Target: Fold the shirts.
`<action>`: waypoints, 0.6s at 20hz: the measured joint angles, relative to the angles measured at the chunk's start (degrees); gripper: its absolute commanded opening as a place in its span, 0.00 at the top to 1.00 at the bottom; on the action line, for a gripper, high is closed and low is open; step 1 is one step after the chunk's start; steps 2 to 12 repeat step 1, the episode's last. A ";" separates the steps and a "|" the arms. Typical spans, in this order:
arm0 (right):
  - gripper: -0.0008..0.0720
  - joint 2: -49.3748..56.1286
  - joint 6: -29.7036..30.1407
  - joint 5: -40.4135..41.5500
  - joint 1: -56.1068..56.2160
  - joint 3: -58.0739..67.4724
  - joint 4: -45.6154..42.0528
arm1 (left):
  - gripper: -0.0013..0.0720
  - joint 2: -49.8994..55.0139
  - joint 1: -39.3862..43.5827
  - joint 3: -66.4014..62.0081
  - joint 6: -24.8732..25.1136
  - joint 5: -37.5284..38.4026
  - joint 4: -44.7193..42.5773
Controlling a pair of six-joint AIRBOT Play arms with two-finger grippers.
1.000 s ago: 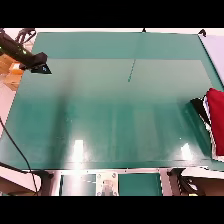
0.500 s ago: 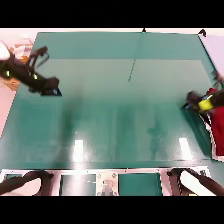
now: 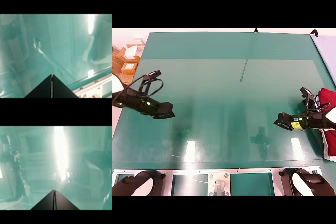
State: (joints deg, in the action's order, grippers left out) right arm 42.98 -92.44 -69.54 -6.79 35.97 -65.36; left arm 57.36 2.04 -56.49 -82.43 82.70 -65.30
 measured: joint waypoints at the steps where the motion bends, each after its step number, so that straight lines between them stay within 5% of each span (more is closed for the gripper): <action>1: 0.97 -0.22 0.00 0.11 0.17 -0.20 0.20 | 0.95 -0.13 0.00 0.22 0.00 0.00 -0.02; 12: 0.97 -0.22 0.00 0.11 0.17 -0.20 0.20 | 0.95 -0.13 0.00 0.22 0.00 0.00 -0.02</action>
